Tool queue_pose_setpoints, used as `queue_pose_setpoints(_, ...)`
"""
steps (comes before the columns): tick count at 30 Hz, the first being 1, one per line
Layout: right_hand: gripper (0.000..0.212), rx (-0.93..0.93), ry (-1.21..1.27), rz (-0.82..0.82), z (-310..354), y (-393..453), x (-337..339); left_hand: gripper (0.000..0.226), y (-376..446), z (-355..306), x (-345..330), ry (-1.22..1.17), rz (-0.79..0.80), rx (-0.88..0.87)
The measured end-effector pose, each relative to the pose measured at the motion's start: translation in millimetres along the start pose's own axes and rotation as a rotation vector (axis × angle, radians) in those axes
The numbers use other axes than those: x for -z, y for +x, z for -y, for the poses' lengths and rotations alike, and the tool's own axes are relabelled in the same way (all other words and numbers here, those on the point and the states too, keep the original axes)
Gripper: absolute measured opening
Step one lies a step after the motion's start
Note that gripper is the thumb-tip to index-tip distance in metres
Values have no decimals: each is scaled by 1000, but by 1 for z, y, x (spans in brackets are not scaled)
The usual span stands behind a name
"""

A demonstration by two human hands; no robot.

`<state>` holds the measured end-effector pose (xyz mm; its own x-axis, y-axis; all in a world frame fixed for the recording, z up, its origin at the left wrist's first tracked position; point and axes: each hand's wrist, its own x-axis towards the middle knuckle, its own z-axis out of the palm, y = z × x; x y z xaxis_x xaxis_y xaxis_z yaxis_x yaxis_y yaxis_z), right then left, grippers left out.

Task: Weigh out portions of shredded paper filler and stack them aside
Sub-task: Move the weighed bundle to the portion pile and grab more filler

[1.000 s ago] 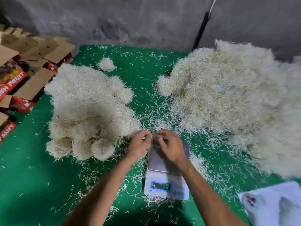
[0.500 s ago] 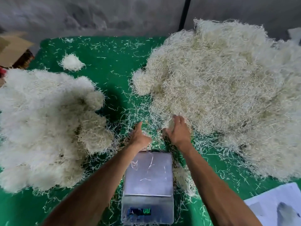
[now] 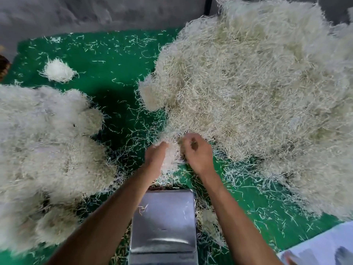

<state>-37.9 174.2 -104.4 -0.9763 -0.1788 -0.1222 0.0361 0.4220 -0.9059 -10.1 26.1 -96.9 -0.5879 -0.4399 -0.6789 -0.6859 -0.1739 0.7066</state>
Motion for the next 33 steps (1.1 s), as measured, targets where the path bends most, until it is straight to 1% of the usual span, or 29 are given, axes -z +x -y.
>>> queue_pose_setpoints(1,55,-12,-118,-90,-1,7,2,24,-5,1,6,13,25,-18)
queue_pose_setpoints(2,70,-43,-202,-103,0,14,3,28,-11,2,10,19,76,-28)
queue_pose_setpoints(3,81,-92,-223,-42,2,19,1,31,-17,4,14,35,151,-23)
queue_pose_setpoints(4,85,-134,-193,42,4,22,-3,44,-23,5,17,58,237,-4)
queue_pose_setpoints(5,81,-163,-146,106,7,24,-6,63,-26,9,19,94,289,7)
queue_pose_setpoints(6,69,-178,-106,136,9,24,-10,76,-30,11,20,94,308,4)
queue_pose_setpoints(7,52,-180,-89,151,13,21,-15,81,-32,15,22,52,319,-5)
queue_pose_setpoints(8,32,-161,-84,164,17,17,-20,79,-35,13,25,-8,326,-32)
queue_pose_setpoints(9,14,-137,-66,180,21,10,-25,76,-36,12,29,-13,298,-97)
queue_pose_setpoints(10,3,-102,-26,197,26,1,-28,79,-33,13,36,58,247,-184)
queue_pose_setpoints(11,3,-69,25,214,32,-10,-31,89,-30,14,44,143,207,-193)
queue_pose_setpoints(12,5,-30,56,241,37,-22,-31,92,-22,15,51,283,203,-247)
queue_pose_setpoints(13,10,10,54,272,41,-32,-31,85,-20,11,56,354,290,-312)
queue_pose_setpoints(14,16,48,23,300,41,-42,-31,70,-26,4,57,322,425,-338)
queue_pose_setpoints(15,24,75,-16,322,41,-49,-29,50,-30,1,56,259,521,-318)
queue_pose_setpoints(16,29,82,-46,342,40,-53,-26,38,-33,-3,54,196,548,-238)
queue_pose_setpoints(17,32,70,-44,367,39,-56,-22,37,-37,-6,52,145,525,-174)
queue_pose_setpoints(18,35,51,-4,402,39,-57,-16,38,-40,-10,49,159,473,-158)
queue_pose_setpoints(20,42,31,129,441,38,-61,-4,32,-43,-16,46,193,353,-209)
queue_pose_setpoints(21,48,26,193,398,39,-64,1,28,-43,-17,48,215,299,-222)
queue_pose_setpoints(23,54,-24,307,171,42,-67,6,23,-52,-21,60,161,245,-210)
queue_pose_setpoints(24,51,-56,340,40,45,-68,6,21,-60,-23,66,60,249,-164)
queue_pose_setpoints(25,52,-85,341,-52,49,-69,5,19,-66,-21,73,-48,261,-123)
queue_pose_setpoints(26,61,-109,317,-75,54,-70,5,22,-71,-18,80,-118,278,-108)
queue_pose_setpoints(28,85,-172,280,16,69,-74,0,51,-81,-11,93,-110,360,-138)
queue_pose_setpoints(29,89,-201,306,51,76,-77,-3,62,-86,-8,97,-95,417,-172)
queue_pose_setpoints(30,86,-204,356,58,85,-80,-7,66,-97,-7,101,-100,476,-199)
queue_pose_setpoints(31,77,-186,392,45,94,-85,-10,64,-109,-7,104,-114,513,-220)
queue_pose_setpoints(33,41,-73,366,44,112,-101,-16,56,-130,-8,112,-147,594,-232)
